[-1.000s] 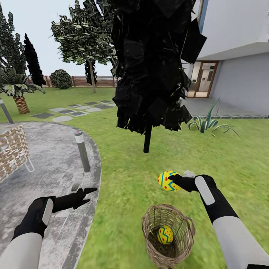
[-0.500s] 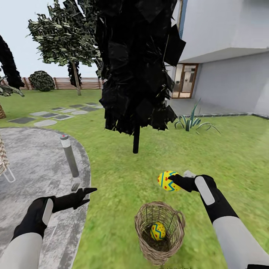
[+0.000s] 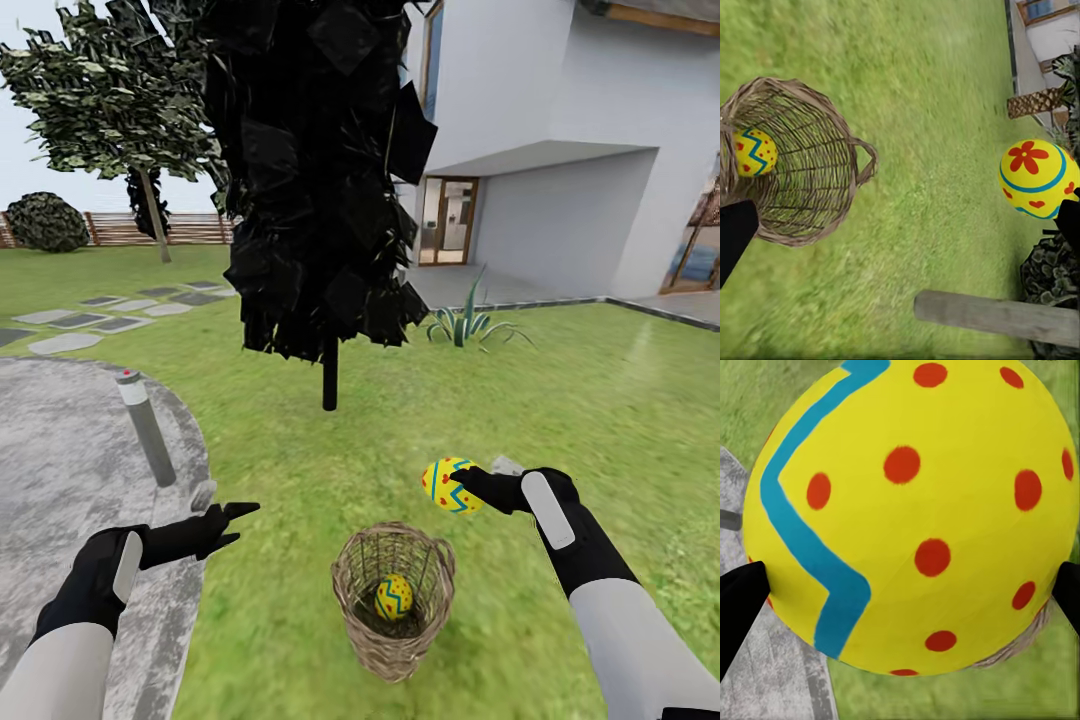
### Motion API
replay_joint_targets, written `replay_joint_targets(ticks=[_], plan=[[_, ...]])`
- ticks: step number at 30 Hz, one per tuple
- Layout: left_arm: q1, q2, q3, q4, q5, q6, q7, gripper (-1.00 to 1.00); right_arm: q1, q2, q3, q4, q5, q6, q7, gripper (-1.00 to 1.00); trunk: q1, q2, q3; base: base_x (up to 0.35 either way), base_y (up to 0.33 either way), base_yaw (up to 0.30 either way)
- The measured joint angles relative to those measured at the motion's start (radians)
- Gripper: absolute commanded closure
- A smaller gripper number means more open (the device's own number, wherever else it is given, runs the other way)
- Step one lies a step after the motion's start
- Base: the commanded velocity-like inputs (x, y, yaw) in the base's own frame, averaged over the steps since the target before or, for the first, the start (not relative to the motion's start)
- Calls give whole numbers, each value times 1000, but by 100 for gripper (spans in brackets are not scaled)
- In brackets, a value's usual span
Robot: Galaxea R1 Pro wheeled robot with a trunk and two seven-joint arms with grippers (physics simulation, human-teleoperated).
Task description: Take the three Easter eggs out of the wicker basket on the lawn in the garden, then place them on the lawn next to a single tree (choose any tree) so that all three eggs are next to the same tree and none are left in the basket.
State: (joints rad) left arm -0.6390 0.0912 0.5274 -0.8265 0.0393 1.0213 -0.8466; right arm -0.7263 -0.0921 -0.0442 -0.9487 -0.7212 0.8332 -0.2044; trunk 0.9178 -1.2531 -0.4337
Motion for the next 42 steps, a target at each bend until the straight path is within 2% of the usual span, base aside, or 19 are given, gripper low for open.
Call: replay_joint_targets(ticks=[23, 42], plan=[[0, 1, 0, 0, 0, -1, 0, -100, 0, 0, 0, 0, 0, 0, -1, 100, 0, 0, 19, -147, 108, -247], [0, 1, 0, 0, 0, -2, 0, -100, 0, 0, 0, 1, 0, -1, -1, 100, 0, 0, 34, -91, 7, -247]])
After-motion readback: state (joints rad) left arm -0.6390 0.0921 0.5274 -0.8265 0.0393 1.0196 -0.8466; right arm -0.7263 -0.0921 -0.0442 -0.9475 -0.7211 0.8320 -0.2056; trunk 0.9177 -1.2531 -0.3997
